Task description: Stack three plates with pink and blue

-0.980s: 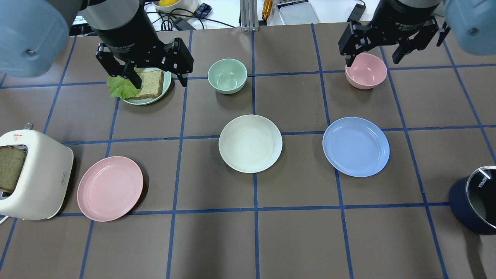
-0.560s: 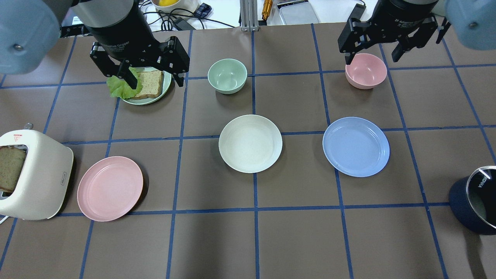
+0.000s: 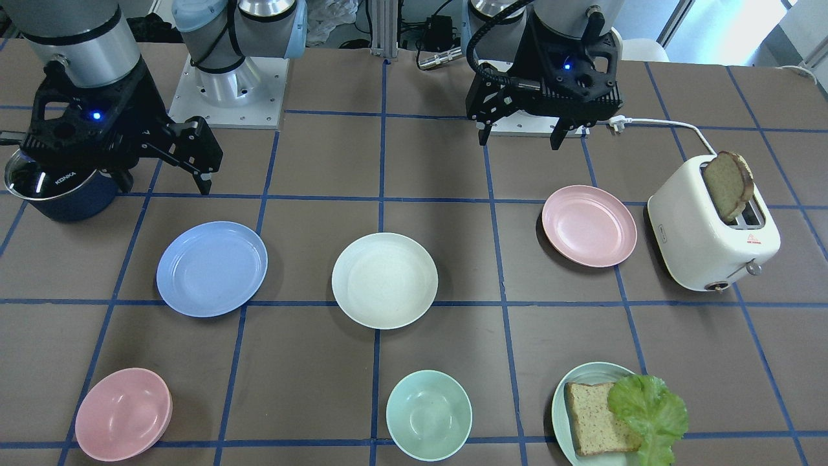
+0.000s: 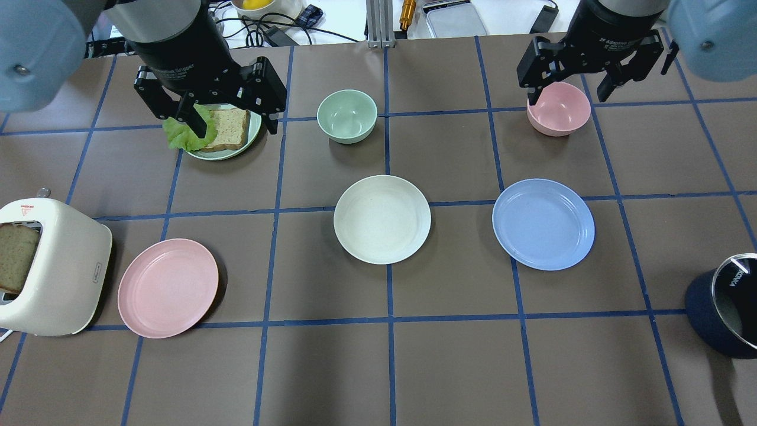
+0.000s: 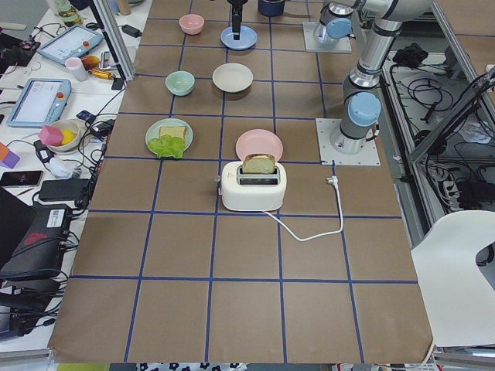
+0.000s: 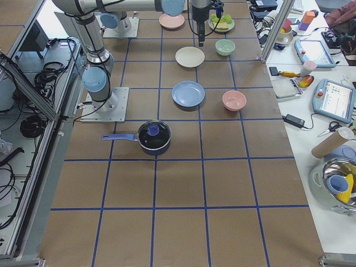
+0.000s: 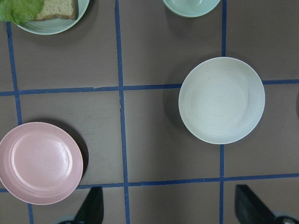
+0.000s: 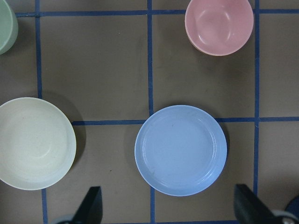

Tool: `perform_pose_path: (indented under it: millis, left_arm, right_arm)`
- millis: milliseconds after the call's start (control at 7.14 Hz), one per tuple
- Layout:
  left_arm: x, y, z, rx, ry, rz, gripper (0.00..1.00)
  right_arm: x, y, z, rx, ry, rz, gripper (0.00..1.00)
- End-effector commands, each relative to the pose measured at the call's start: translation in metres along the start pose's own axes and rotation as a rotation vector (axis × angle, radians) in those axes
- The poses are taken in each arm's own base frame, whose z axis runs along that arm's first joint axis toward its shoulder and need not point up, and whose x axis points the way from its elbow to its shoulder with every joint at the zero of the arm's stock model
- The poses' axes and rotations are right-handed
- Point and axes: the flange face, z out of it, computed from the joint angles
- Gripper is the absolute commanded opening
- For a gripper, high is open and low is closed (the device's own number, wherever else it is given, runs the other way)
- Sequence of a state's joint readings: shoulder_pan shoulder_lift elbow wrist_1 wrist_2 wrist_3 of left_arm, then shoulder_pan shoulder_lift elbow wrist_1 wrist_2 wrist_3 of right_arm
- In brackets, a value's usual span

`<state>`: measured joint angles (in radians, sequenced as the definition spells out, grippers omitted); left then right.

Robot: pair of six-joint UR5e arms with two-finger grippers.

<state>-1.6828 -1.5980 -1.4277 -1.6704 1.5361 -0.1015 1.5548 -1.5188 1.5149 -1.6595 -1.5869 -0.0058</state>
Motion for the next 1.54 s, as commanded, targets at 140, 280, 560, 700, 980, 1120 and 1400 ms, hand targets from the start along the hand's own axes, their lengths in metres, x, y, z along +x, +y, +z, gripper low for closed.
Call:
perform_pose_path:
  millis: [140,280,560,700,980,1120,1400]
  left_arm:
    - [-0.012,-0.002,-0.003,0.003,0.004,-0.026,1.0]
    - [-0.012,-0.001,-0.002,0.003,0.005,-0.02,1.0]
    - [-0.011,0.0,0.002,-0.006,0.003,-0.012,1.0]
    - [-0.012,0.0,0.006,-0.02,0.002,-0.013,1.0]
    - [-0.022,0.003,0.043,-0.125,-0.054,-0.027,1.0]
    - [-0.046,0.012,0.075,-0.195,-0.093,-0.055,1.0]
    - [-0.107,0.004,0.167,-0.232,-0.079,-0.117,1.0]
  right_arm:
    - [0.003,-0.006,0.038,-0.031,-0.015,0.013,1.0]
    - [0.007,-0.012,0.039,-0.001,-0.005,0.014,1.0]
    - [0.049,-0.026,0.074,-0.04,-0.007,0.078,1.0]
    - [0.086,-0.027,0.112,-0.076,-0.01,0.096,1.0]
    - [0.123,-0.005,0.174,-0.068,-0.008,0.082,1.0]
    - [0.136,0.011,0.217,-0.057,-0.035,0.05,0.99]
    - [0.153,0.04,0.276,-0.065,-0.109,0.096,0.98]
